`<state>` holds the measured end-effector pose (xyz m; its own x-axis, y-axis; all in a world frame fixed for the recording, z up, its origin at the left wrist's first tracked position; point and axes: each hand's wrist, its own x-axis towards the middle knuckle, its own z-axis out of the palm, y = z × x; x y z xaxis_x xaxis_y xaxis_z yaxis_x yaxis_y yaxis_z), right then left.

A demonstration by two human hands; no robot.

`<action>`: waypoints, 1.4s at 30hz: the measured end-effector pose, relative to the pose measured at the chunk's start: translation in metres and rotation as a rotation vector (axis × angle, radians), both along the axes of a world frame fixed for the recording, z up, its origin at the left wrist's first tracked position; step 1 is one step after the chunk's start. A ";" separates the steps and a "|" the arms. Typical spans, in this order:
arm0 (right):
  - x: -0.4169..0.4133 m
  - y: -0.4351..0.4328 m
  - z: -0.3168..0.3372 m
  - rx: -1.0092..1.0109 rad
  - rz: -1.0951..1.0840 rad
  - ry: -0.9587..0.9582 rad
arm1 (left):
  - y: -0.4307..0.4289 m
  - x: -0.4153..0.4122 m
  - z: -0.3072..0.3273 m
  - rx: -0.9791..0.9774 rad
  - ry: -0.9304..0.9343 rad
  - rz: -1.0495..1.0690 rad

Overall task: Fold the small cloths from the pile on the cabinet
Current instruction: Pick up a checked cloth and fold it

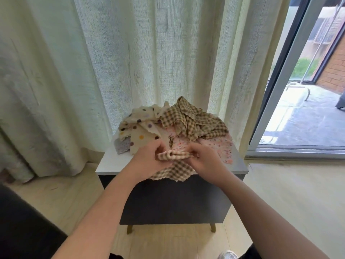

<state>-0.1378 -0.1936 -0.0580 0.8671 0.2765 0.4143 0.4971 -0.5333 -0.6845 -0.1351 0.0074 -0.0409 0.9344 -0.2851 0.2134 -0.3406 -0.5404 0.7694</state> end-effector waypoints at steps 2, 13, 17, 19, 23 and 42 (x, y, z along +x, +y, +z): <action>0.003 -0.007 -0.003 0.008 -0.002 0.090 | 0.006 0.001 -0.003 0.048 0.042 -0.006; 0.044 -0.013 0.031 0.373 0.023 0.351 | 0.014 0.032 0.005 -0.429 0.365 -0.037; 0.077 -0.014 0.042 0.414 0.145 0.407 | -0.003 0.068 0.024 -0.343 0.243 0.014; 0.100 -0.015 0.048 0.471 0.133 0.452 | -0.012 0.094 0.034 -0.401 0.187 0.136; 0.140 -0.021 0.068 0.683 0.177 0.669 | -0.016 0.134 0.064 -0.489 0.205 0.152; 0.127 -0.056 0.442 0.676 -0.267 0.559 | -0.096 0.125 0.447 -0.456 0.435 0.307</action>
<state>-0.0105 -0.2496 0.3837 0.9903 -0.1106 -0.0837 -0.0822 0.0185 -0.9964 -0.0104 -0.0884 0.4059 0.9861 0.0340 -0.1628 0.1661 -0.1539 0.9740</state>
